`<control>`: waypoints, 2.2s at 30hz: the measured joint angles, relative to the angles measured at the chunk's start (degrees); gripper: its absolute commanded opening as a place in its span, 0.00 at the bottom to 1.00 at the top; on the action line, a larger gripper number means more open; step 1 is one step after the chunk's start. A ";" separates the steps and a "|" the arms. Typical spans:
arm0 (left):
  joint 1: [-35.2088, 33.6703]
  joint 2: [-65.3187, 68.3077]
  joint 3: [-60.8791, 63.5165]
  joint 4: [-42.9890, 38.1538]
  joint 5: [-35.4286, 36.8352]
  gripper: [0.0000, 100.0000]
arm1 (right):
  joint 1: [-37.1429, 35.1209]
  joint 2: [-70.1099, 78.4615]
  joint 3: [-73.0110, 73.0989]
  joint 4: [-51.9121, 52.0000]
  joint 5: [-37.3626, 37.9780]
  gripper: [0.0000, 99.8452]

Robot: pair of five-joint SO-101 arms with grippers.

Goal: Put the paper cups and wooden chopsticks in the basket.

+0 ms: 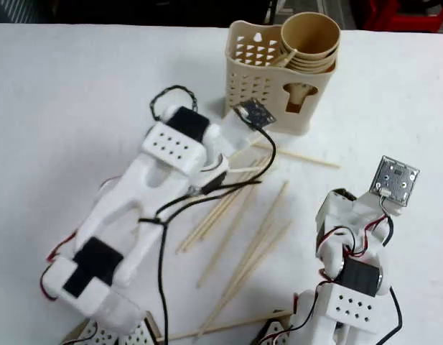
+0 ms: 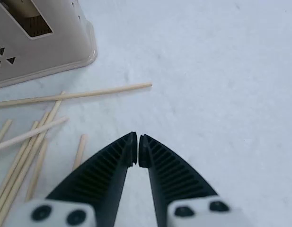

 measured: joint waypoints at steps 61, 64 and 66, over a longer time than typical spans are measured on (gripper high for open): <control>4.48 -26.37 0.62 -46.15 1.23 0.02 | 0.00 0.00 0.97 0.00 0.00 0.02; 4.48 -26.37 0.62 -50.90 3.78 0.02 | 0.00 0.00 0.97 0.00 0.00 0.02; 4.48 -26.20 0.62 -53.63 4.66 0.02 | 0.00 0.00 0.97 0.00 0.00 0.02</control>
